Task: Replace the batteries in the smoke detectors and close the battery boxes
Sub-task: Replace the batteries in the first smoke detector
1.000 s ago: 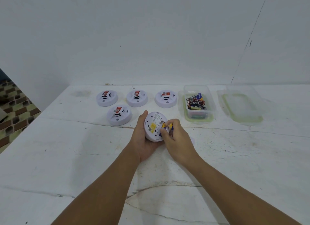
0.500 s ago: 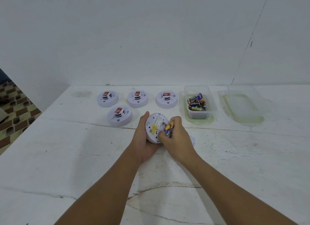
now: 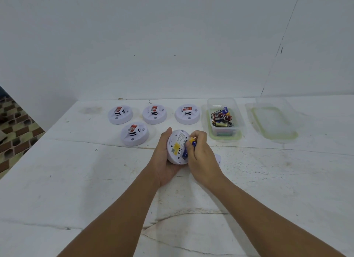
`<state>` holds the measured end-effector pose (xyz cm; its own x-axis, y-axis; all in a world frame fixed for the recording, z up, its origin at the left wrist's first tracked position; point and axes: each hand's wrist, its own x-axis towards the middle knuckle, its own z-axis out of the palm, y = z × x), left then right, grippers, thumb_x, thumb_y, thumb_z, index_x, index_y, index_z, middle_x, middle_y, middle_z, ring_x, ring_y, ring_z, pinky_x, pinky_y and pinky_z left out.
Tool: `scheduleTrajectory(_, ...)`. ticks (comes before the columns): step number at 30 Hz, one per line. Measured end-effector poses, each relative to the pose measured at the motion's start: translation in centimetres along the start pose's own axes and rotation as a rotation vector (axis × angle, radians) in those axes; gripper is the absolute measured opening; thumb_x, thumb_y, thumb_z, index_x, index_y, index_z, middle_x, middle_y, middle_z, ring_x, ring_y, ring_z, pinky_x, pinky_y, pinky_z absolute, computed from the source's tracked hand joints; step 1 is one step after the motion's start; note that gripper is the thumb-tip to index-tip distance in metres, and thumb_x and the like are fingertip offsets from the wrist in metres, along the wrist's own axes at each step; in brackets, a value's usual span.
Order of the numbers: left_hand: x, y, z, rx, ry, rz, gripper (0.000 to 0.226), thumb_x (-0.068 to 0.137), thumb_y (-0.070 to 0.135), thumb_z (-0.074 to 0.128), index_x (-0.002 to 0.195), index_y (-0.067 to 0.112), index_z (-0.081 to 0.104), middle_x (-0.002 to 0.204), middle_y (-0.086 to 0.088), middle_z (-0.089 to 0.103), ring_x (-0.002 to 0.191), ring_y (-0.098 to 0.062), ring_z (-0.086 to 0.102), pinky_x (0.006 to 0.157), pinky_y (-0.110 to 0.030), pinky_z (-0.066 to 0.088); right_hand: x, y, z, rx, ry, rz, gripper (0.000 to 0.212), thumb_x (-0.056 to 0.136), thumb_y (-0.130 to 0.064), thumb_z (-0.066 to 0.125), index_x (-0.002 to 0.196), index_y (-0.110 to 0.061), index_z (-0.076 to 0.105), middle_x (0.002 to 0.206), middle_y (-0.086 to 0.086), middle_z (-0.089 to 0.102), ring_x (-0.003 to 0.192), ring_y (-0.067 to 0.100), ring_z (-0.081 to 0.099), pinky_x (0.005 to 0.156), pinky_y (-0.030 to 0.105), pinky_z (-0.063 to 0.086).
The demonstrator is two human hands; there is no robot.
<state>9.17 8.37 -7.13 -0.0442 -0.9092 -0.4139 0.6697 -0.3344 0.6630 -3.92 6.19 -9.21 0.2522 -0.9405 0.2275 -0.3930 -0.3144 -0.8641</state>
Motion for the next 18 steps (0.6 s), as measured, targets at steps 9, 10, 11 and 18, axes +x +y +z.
scheduleTrajectory(9, -0.2, 1.8, 3.5, 0.04, 0.017, 0.221, 0.047, 0.097, 0.052, 0.057, 0.125, 0.016, 0.069, 0.115, -0.01, 0.077, 0.103, -0.026, 0.072, 0.102, -0.047, 0.054, 0.7, -1.9, -5.6, 0.149, 0.23, -0.017, 0.013, 0.112, -0.026, 0.04, 0.106, -0.021, 0.05, 0.084, -0.006, 0.058, 0.066, 0.004, 0.051, 0.059, 0.016, 0.038)
scheduleTrajectory(10, -0.1, 1.8, 4.6, 0.049, 0.003, 0.231, 0.051, 0.093, 0.053, 0.06, 0.127, 0.016, 0.069, 0.12, -0.01, 0.076, 0.109, -0.027, 0.07, 0.104, -0.048, 0.053, 1.0, -1.8, -6.6, 0.166, 0.273, -0.001, 0.013, 0.112, -0.026, 0.04, 0.108, -0.021, 0.05, 0.089, -0.008, 0.062, 0.069, 0.004, 0.054, 0.061, 0.015, 0.039)
scheduleTrajectory(11, 0.2, 1.6, 5.6, 0.067, -0.01, 0.227, 0.054, 0.09, 0.054, 0.061, 0.129, 0.017, 0.068, 0.123, -0.009, 0.075, 0.114, -0.027, 0.069, 0.107, -0.049, 0.052, 1.3, -1.6, -7.7, 0.177, 0.32, 0.013, 0.013, 0.112, -0.025, 0.04, 0.109, -0.02, 0.051, 0.094, -0.01, 0.065, 0.075, 0.001, 0.057, 0.062, 0.013, 0.041)
scheduleTrajectory(18, 2.4, -1.2, 13.4, 0.159, -0.081, 0.124, 0.043, 0.1, 0.05, 0.06, 0.125, 0.017, 0.07, 0.12, -0.006, 0.077, 0.115, -0.025, 0.071, 0.107, -0.045, 0.052, 2.4, 2.1, -15.5, 0.023, 0.532, 0.058, 0.007, 0.11, -0.021, 0.044, 0.108, -0.019, 0.05, 0.077, -0.011, 0.055, 0.056, 0.007, 0.044, 0.054, 0.021, 0.033)
